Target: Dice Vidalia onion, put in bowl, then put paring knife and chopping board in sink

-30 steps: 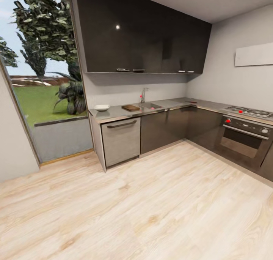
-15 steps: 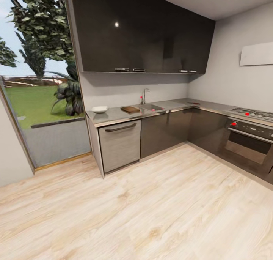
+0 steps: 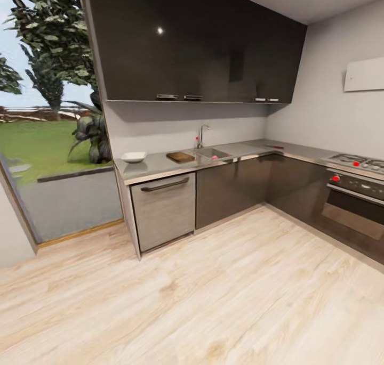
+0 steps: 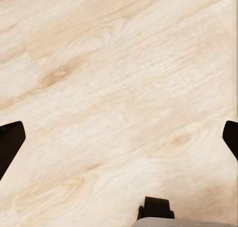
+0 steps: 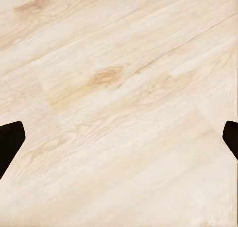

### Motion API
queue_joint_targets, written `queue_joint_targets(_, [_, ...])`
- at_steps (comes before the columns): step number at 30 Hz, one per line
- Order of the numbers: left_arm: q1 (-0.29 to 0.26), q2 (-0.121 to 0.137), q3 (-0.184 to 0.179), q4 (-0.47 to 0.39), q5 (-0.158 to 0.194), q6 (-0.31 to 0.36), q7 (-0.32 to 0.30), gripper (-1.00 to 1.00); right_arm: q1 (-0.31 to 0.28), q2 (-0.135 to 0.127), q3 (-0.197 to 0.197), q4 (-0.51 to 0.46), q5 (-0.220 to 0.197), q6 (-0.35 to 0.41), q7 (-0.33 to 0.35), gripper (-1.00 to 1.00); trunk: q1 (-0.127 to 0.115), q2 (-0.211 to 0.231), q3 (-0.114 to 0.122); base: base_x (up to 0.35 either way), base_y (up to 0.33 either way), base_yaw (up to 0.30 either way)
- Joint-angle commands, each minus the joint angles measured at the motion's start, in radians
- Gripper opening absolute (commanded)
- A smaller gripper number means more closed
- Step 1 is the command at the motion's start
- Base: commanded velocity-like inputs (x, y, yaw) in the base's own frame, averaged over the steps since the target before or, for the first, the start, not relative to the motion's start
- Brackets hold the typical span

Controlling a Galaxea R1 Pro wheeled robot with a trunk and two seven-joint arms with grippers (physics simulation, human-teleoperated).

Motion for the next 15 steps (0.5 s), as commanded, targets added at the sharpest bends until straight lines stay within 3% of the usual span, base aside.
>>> queue_joint_targets(1, [0.0, 0.0, 0.0, 0.0, -0.001, -0.003, 0.002, 1.0, 0.0, 0.0, 0.001, 0.0, 0.0, -0.002, 0.0, 1.0, 0.001, 0.0, -0.001, 0.306, -0.161, 0.0])
queue_joint_targets(15, [0.0, 0.0, -0.001, 0.0, -0.001, -0.003, 0.002, 1.0, 0.0, 0.001, 0.001, 0.0, 0.0, -0.003, 0.001, 1.0, 0.001, 0.0, -0.001, 0.296, -0.18, 0.0])
